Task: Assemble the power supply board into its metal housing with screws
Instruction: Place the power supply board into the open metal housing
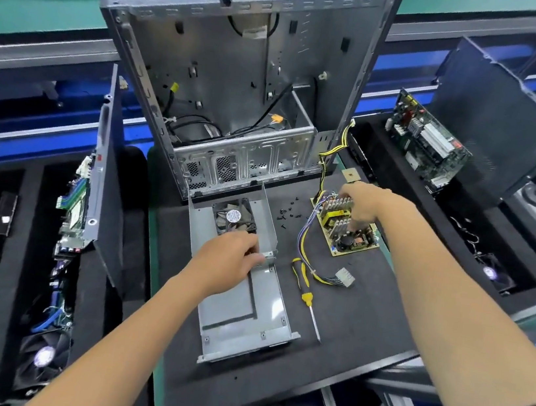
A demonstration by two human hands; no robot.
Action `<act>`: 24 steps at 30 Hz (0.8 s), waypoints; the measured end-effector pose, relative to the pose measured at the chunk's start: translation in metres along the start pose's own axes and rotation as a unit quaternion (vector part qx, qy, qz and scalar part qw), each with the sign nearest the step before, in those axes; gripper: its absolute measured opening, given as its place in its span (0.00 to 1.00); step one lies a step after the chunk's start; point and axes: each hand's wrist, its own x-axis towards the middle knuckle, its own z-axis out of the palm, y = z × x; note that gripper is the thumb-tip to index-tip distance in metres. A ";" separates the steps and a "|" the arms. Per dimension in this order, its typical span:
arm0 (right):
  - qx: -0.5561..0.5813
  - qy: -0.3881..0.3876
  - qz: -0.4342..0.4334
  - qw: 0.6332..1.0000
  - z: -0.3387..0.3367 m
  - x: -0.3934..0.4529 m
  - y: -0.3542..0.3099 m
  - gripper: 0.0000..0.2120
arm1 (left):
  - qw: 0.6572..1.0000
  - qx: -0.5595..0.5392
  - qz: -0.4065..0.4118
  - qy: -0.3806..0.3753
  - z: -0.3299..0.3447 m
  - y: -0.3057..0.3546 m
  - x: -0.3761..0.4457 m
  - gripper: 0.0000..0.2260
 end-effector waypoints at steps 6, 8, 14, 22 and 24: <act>-0.090 0.055 -0.023 0.994 0.012 0.002 -0.003 0.40 | 1.000 0.007 0.005 0.005 0.001 0.000 0.000 0.09; -0.111 0.059 -0.035 0.991 0.013 0.001 -0.003 0.40 | 1.000 0.013 0.002 0.010 0.000 0.001 -0.002 0.09; -0.126 0.074 -0.037 0.989 0.008 -0.004 -0.004 0.39 | 0.999 0.031 -0.004 0.005 -0.002 0.004 -0.004 0.09; -0.082 0.121 -0.001 0.989 0.006 -0.014 0.004 0.36 | 0.999 0.037 -0.014 0.020 -0.002 0.000 -0.018 0.08; -0.073 0.131 0.006 0.989 0.002 -0.019 0.003 0.35 | 0.998 0.048 -0.019 0.028 -0.002 0.000 -0.021 0.08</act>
